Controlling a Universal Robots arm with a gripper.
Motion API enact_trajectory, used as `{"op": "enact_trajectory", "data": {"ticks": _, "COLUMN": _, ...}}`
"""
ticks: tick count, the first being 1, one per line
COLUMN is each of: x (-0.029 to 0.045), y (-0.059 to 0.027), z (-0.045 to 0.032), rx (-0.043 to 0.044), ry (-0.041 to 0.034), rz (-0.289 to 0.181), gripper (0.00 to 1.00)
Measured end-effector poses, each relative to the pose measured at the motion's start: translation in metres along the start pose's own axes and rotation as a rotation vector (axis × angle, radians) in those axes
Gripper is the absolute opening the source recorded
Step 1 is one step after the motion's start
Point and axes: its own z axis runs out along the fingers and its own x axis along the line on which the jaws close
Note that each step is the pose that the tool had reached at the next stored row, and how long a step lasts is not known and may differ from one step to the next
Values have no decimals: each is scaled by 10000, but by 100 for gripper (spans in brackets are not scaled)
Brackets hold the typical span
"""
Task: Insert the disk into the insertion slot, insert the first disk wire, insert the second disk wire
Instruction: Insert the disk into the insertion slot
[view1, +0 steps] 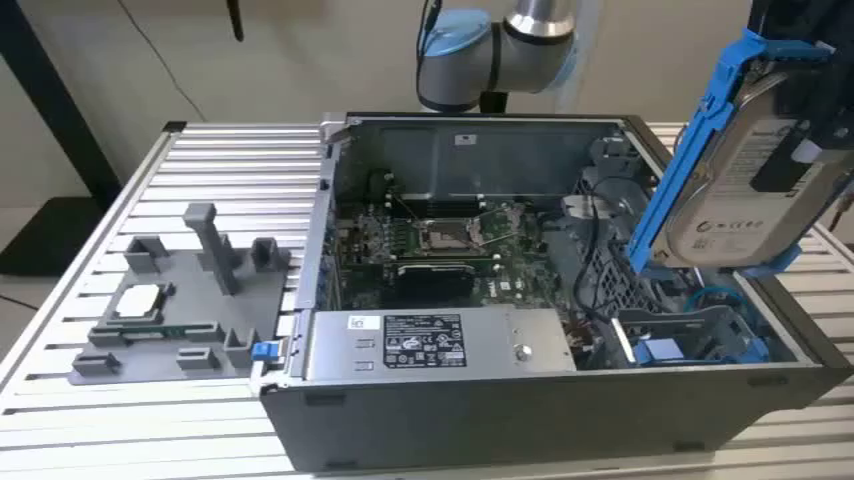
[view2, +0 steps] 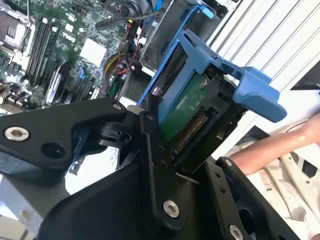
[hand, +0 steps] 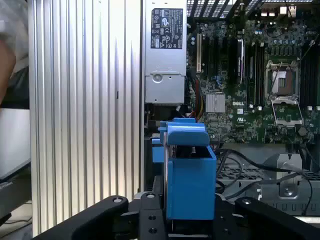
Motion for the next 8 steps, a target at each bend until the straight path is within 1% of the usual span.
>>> {"op": "enact_trajectory", "data": {"ticks": 8, "x": 0, "y": 0, "z": 0, "rx": 0, "ry": 0, "rz": 0, "gripper": 0}}
